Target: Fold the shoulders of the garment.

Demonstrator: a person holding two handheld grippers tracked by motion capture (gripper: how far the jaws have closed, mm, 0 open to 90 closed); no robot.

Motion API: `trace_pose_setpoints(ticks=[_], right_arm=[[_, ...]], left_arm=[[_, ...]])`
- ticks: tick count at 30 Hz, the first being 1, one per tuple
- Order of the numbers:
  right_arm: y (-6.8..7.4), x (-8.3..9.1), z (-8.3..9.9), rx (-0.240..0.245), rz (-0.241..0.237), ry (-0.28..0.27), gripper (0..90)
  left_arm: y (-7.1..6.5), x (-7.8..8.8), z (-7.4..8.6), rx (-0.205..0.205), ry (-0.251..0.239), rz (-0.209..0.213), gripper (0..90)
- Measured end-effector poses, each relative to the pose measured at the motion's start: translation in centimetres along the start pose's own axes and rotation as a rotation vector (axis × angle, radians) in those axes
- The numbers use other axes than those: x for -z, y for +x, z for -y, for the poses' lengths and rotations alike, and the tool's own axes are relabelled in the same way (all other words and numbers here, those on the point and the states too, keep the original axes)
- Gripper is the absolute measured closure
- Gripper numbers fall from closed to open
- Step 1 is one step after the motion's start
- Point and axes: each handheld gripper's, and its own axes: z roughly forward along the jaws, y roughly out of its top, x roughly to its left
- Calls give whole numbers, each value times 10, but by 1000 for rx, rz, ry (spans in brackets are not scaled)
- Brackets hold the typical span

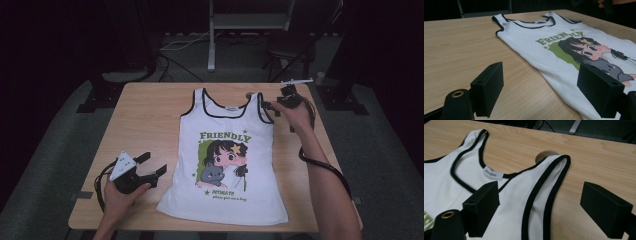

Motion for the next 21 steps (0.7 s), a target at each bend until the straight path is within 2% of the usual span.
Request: trace_pose_setpoints(ticks=[5, 8, 9, 10, 15, 18, 21], right_arm=[[-6, -23, -9, -31, 2, 24, 158], [-7, -29, -11, -37, 5, 31, 159], [-8, -36, -13, -44, 5, 39, 221], [-9, -38, -12, -51, 9, 45, 219], [-14, -49, -9, -82, 30, 68, 230], [-14, -52, -7, -82, 27, 85, 244], [-14, -58, -6, -106, 29, 96, 284]], left_arm=[[0, 0, 0, 7, -3, -1, 209], [0, 0, 0, 3, -2, -1, 209], [0, 0, 0, 2, -2, -2, 209], [0, 0, 0, 2, -2, -2, 209], [-2, 0, 0, -1, -2, -3, 209], [-2, 0, 0, -1, -4, -3, 209], [-2, 0, 0, -2, -2, 0, 209]])
